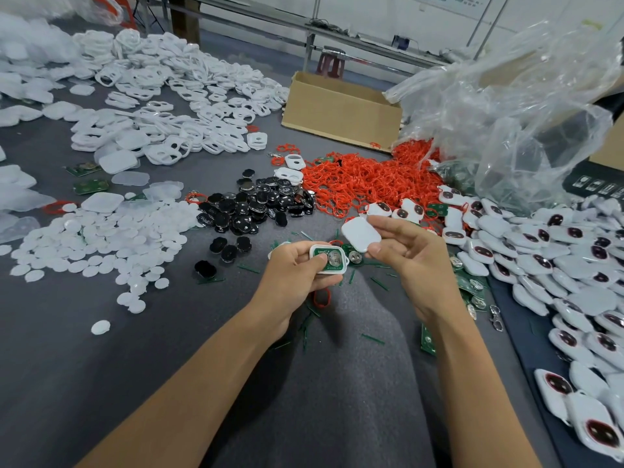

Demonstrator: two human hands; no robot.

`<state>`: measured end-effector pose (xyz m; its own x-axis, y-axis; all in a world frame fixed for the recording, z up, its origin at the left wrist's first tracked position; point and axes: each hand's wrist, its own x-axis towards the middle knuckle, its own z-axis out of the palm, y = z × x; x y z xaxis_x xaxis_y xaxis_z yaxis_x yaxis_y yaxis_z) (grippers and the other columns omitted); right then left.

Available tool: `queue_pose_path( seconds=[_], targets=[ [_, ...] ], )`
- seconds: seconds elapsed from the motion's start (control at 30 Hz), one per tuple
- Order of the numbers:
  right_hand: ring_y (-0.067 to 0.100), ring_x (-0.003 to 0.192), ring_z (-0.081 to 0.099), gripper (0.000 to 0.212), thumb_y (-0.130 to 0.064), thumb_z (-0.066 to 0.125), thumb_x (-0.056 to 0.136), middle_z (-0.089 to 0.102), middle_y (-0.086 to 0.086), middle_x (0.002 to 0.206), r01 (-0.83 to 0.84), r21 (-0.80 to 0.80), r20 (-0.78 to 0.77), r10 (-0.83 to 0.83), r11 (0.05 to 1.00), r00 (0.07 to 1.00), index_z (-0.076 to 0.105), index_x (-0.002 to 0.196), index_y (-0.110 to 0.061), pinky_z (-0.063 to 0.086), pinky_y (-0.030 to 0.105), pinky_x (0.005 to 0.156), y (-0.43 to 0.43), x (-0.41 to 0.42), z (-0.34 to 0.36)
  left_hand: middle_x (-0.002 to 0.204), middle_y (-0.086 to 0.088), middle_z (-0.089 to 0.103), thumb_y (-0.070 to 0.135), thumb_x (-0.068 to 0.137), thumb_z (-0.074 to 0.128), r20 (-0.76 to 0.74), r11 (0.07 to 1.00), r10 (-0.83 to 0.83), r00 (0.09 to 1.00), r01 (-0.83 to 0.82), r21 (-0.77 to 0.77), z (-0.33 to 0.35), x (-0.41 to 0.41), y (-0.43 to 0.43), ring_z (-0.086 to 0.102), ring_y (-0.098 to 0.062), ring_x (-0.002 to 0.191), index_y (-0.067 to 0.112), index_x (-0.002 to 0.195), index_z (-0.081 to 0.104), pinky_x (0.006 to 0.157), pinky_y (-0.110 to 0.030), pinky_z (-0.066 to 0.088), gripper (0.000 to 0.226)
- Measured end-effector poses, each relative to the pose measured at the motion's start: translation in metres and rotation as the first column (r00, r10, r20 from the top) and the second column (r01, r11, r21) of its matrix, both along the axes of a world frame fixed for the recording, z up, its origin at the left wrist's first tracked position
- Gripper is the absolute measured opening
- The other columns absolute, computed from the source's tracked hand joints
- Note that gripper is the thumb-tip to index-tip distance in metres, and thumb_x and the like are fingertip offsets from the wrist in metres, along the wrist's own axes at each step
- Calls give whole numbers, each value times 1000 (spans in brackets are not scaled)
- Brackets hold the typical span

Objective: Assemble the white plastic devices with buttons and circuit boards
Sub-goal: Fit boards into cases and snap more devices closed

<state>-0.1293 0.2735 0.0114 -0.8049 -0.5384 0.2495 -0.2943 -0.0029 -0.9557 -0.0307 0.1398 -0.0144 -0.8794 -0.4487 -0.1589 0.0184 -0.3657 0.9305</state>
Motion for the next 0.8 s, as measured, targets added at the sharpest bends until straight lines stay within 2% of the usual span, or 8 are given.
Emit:
queue_pose_path(
  seconds=[0.13, 0.27, 0.33, 0.4, 0.53, 0.67, 0.73, 0.8],
  targets=[
    [7, 64, 67, 43, 16, 58, 81, 74, -8, 81, 9, -33, 51, -8, 999, 999, 65, 109, -15, 53, 15, 66, 0, 2, 2, 92, -9, 71, -4, 96, 47, 1, 1000, 1, 1000, -1, 4, 1, 0, 0, 69, -14, 78, 9, 93, 65, 68, -21, 59, 23],
    [2, 64, 63, 38, 12, 57, 84, 73, -11, 77, 38, -43, 32, -37, 998, 999, 66, 111, -13, 49, 12, 66, -2, 5, 3, 92, -9, 71, -5, 96, 47, 7, 1000, -5, 1000, 5, 5, 1, 0, 0, 70, -14, 78, 10, 93, 64, 69, -22, 59, 22],
    [5, 70, 61, 31, 7, 62, 83, 73, -3, 78, 45, -64, 47, -42, 997, 998, 70, 108, -11, 47, 15, 70, -5, 8, 3, 91, -9, 71, -4, 96, 48, 7, 1000, -17, 1000, 17, 19, 1, 0, 1, 70, -13, 76, 9, 93, 65, 69, -22, 59, 22],
    [15, 74, 57, 28, 4, 67, 80, 68, 17, 76, 30, -81, 78, -23, 996, 997, 72, 103, -11, 46, 23, 73, -7, 12, 2, 92, -10, 71, -2, 97, 47, 11, 999, -31, 999, 30, 45, 2, 0, 0, 71, -13, 76, 6, 95, 65, 71, -24, 60, 20],
    [8, 70, 66, 27, 10, 64, 79, 73, -1, 78, -52, -99, 92, 61, 994, 994, 69, 100, -7, 52, 16, 67, -11, 16, 2, 90, -14, 72, 12, 102, 41, -1, 985, -32, 999, 32, 167, 4, -1, -3, 70, -22, 79, 2, 95, 65, 75, -31, 60, 27],
    [6, 72, 64, 27, 11, 62, 81, 73, -4, 77, -115, -49, 67, 118, 992, 991, 70, 95, -10, 51, 15, 71, -15, 21, 2, 83, -13, 73, 16, 103, 37, -36, 960, -22, 999, 31, 280, 6, -1, -2, 70, -24, 76, 2, 90, 63, 72, -36, 60, 32],
    [8, 73, 63, 28, 11, 62, 81, 73, 1, 78, -116, -1, 47, 116, 993, 992, 71, 91, -15, 50, 16, 72, -17, 24, 2, 87, -15, 72, 13, 102, 38, -41, 954, -27, 999, 38, 299, 6, 0, -2, 70, -24, 76, 0, 90, 63, 72, -36, 61, 30],
    [13, 75, 59, 28, 8, 64, 82, 72, 17, 85, -92, 57, -8, 92, 994, 996, 71, 91, -18, 47, 21, 72, -17, 24, 2, 92, -16, 73, 10, 100, 40, -44, 958, -41, 998, 52, 281, 6, 0, -3, 70, -22, 77, 0, 91, 66, 72, -34, 61, 29]
  ],
)
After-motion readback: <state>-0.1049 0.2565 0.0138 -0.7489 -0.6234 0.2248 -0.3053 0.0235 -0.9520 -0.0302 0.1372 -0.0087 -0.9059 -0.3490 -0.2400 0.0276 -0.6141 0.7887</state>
